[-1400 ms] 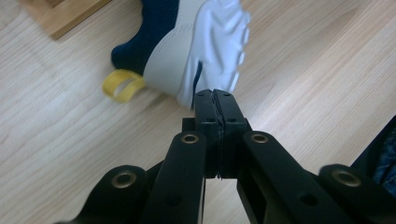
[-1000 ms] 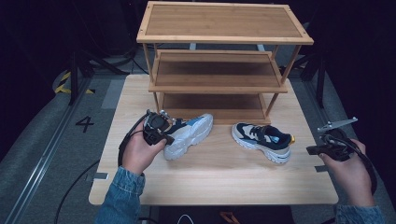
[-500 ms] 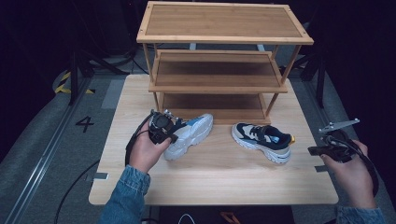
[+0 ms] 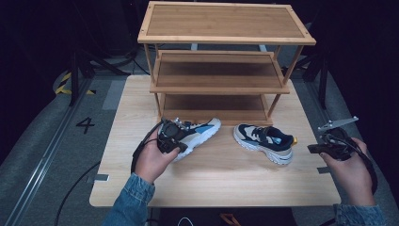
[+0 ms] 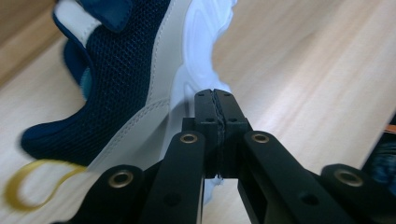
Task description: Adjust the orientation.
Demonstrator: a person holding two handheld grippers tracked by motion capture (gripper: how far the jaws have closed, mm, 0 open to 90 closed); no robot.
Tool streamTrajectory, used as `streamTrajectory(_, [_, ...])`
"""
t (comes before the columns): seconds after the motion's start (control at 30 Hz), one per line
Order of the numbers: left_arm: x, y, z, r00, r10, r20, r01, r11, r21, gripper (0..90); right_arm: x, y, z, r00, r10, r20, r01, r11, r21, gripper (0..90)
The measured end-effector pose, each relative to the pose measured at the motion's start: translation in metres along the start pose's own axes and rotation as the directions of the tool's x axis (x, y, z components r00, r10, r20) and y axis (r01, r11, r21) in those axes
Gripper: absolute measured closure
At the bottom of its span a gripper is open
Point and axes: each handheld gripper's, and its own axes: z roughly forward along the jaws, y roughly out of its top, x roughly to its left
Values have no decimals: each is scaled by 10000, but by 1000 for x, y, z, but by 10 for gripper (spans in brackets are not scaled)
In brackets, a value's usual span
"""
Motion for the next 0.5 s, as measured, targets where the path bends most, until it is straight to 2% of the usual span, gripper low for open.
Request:
streamTrajectory(0.13, [-16,2,12,9992,212,330,-227,9987,460,883,1,4,1,9999,-116,-22,115,9999,-52,900])
streamTrajectory(0.17, [-21,3,13,9994,287,173,-298,9973,670,848,2,5,1,9999,-119,-30,119,9999,-84,900])
streamTrajectory(0.2, [-32,4,15,9991,407,-95,-397,9951,906,826,2,5,1,9999,-131,-43,131,9999,-93,900])
streamTrajectory(0.23, [-42,7,15,9979,651,-61,-642,9933,958,791,2,6,1,9999,-152,-46,152,9998,-112,900])
streamTrajectory(0.27, [-48,9,13,9967,808,87,-812,9925,910,794,2,7,1,9999,-158,-38,157,9998,-95,900])
streamTrajectory(0.3, [-58,12,10,9931,1156,205,-1168,9903,750,784,2,7,2,9999,-164,-15,164,9998,-86,900])
streamTrajectory(0.37, [-71,16,0,9885,1511,39,-1510,9868,579,764,2,7,2,9998,-185,-21,185,9998,-62,900])
streamTrajectory(0.4, [-74,16,-3,9880,1546,-21,-1543,9867,515,751,2,7,2,9999,-168,-25,168,9998,-75,900])
streamTrajectory(0.5, [-77,16,-11,9862,1530,-635,-1509,9879,359,709,2,6,2,9999,-154,-21,154,9998,-81,900])
